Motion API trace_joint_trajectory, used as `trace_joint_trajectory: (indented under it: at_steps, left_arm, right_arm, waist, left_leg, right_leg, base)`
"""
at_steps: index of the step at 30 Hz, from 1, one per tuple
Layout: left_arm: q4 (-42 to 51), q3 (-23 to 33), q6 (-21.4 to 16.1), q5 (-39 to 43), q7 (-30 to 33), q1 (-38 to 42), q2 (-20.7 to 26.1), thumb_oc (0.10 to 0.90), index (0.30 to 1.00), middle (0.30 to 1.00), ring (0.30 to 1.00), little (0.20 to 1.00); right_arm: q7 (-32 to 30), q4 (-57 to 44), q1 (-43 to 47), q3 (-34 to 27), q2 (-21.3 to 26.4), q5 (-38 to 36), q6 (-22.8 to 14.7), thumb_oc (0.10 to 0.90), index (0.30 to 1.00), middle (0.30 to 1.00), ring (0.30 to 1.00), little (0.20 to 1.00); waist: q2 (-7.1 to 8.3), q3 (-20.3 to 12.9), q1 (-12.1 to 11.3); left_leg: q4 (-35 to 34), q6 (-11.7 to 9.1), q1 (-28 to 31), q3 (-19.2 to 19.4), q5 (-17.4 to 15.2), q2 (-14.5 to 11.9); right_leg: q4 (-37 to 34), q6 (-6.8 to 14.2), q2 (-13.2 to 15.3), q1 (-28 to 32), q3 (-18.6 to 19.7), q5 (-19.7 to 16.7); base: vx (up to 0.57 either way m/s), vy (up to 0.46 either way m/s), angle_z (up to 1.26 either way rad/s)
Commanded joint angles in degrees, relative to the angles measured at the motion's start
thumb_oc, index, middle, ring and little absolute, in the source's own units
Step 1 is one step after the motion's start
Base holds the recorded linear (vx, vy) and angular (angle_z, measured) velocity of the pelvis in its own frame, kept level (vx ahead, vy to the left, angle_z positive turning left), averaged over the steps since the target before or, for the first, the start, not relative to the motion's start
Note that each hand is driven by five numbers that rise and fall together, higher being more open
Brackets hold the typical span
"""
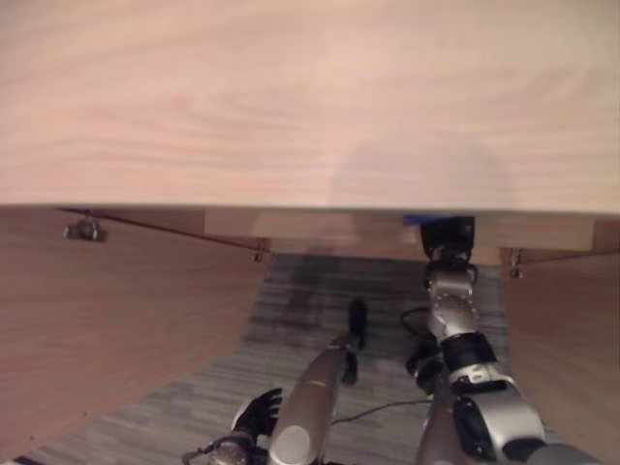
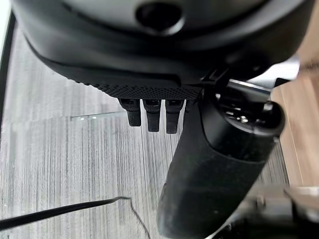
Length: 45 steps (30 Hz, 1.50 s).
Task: Put the empty folder in the office cabinet
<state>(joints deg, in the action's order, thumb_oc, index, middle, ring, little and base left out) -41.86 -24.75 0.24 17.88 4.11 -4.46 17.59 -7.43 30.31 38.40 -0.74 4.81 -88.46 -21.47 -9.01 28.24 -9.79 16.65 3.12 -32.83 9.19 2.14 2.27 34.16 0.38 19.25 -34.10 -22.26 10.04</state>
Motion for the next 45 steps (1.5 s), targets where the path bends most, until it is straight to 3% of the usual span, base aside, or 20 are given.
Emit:
trace_joint_trajectory:
  at_steps: [1,7,13,15,21,29,32,38,39,40,45]
  left_arm:
    - [4.86,-3.84,1.07,3.0,-1.47,-8.79,1.46,0.8,0.9,0.9,0.9,0.9]
    - [16.73,-5.69,2.4,5.15,-1.65,-10.57,5.78,0.8,0.9,0.9,0.9,0.9]
    - [23.29,-7.06,2.91,6.96,-1.56,-11.3,8.18,0.8,0.9,0.9,0.9,0.9]
    - [25.18,-7.35,3.27,7.49,-1.33,-11.07,9.44,0.8,0.9,0.9,0.9,0.9]
    - [19.49,-6.84,3.22,5.58,-1.23,-9.47,8.59,0.8,0.9,0.9,0.9,0.9]
    - [18.9,-5.51,3.14,4.33,-1.47,-7.99,12.19,0.8,0.9,0.9,0.9,0.9]
    - [19.33,-5.35,3.15,4.33,-1.32,-7.36,13.58,0.8,0.9,0.9,0.9,0.9]
    - [17.24,-4.96,3.52,4.29,-0.48,-7.11,12.96,0.8,0.9,0.9,0.9,0.9]
    - [11.94,-5.53,2.69,2.91,0.97,-6.88,10.47,0.8,0.9,0.9,0.9,0.9]
    - [8.87,-5.32,2.23,1.87,1.26,-6.73,9.85,0.8,0.9,0.9,0.9,0.9]
    - [2.13,-3.19,1.81,0.12,2.31,-5.41,8.79,0.8,0.9,0.9,0.9,0.9]
  right_arm:
    - [2.39,-10.22,1.47,1.01,1.31,2.63,-3.92,0.4,0.3,0.3,0.3,0.3]
    - [1.26,-17.82,2.2,3.69,1.43,5.2,-5.32,0.4,0.3,0.3,0.3,0.3]
    - [-0.27,-19.55,3.76,4.98,2.29,7.25,-5.64,0.4,0.3,0.3,0.3,0.3]
    - [-0.84,-19.34,4.42,5.36,2.58,7.67,-5.45,0.4,0.3,0.3,0.3,0.3]
    - [-0.72,-20.33,6.23,6.05,4.21,8.76,-5.14,0.4,0.3,0.3,0.3,0.3]
    - [-3.6,-16.11,20.41,8.14,11.48,11.87,-4.0,0.4,0.3,0.3,0.3,0.3]
    - [-5.19,-10.84,27.45,8.3,11.96,11.71,-3.9,0.4,0.3,0.3,0.3,0.3]
    - [-7.27,-6.92,31.86,8.38,9.85,12.36,-4.58,0.4,0.3,0.3,0.3,0.3]
    - [-8.67,-5.16,32.37,7.57,8.78,11.62,-4.67,0.538,0.507,0.507,0.507,0.507]
    - [-9.0,-4.06,33.32,7.45,9.9,11.77,-4.66,0.8,0.9,0.9,0.9,0.9]
    - [-9.64,-3.67,32.54,8.31,11.1,13.69,-4.52,0.8,0.9,0.9,0.9,0.9]
  waist:
    - [-0.33,-4.65,0.51]
    - [-1.65,-3.9,0.86]
    - [-2.15,-3.57,1.19]
    - [-2.18,-3.46,1.52]
    - [-1.77,-3.39,2.1]
    - [-1.26,-4.48,0.94]
    - [-1.39,-4.6,0.06]
    - [-1.86,-4.45,-1.05]
    - [-1.84,-4.33,-1.12]
    - [-2.0,-4.23,-1.51]
    - [-2.43,-3.48,-2.5]
  left_leg:
    - [8.59,-0.83,-5.2,0.14,-9.89,-1.73]
    - [15.56,-0.17,-12.93,1.61,-11.87,-2.26]
    - [16.5,0.19,-15.45,2.54,-12.18,-2.39]
    - [16.16,0.21,-15.39,2.82,-12.17,-2.49]
    - [14.75,-0.13,-14.03,2.65,-11.98,-2.43]
    - [12.23,-0.49,-12.28,2.17,-11.31,-2.07]
    - [10.92,-0.53,-11.86,1.97,-10.75,-1.96]
    - [10.03,-0.36,-11.81,1.59,-10.26,-1.49]
    - [10.01,-0.38,-11.94,1.36,-10.18,-1.34]
    - [10.08,-0.38,-12.1,1.24,-10.12,-1.15]
    - [9.46,-0.52,-11.68,1.22,-9.74,-1.02]
  right_leg:
    - [-5.32,1.75,-1.6,0.57,6.18,-2.13]
    - [2.77,0.58,-1.31,-9.17,9.71,0.18]
    - [4.84,0.93,-0.97,-13.28,11.35,0.24]
    - [4.74,1.07,-0.88,-13.55,11.46,0.01]
    - [3.82,1.33,-0.96,-12.71,11.15,-0.45]
    - [2.17,1.73,-1.29,-11.35,10.87,-1.29]
    - [1.08,2.04,-1.51,-10.94,10.61,-1.8]
    - [0.87,2.37,-1.45,-10.84,10.25,-2.08]
    - [0.98,2.43,-1.42,-10.93,10.14,-2.06]
    - [1.21,2.46,-1.35,-11.1,10.08,-2.05]
    - [1.06,2.61,-1.42,-10.91,10.01,-2.15]
  base:
    - [-0.04,0.023,-0.08]
    - [-0.04,0.007,-0.12]
    - [-0.01,0.001,-0.08]
    - [0.01,-0.011,-0.11]
    - [0.01,-0.02,-0.04]
    - [0.0,-0.025,0.0]
    - [-0.01,-0.023,0.0]
    - [0.0,-0.006,0.01]
    - [-0.03,-0.045,0.04]
    - [-0.02,-0.055,0.06]
    - [-0.01,-0.041,0.12]
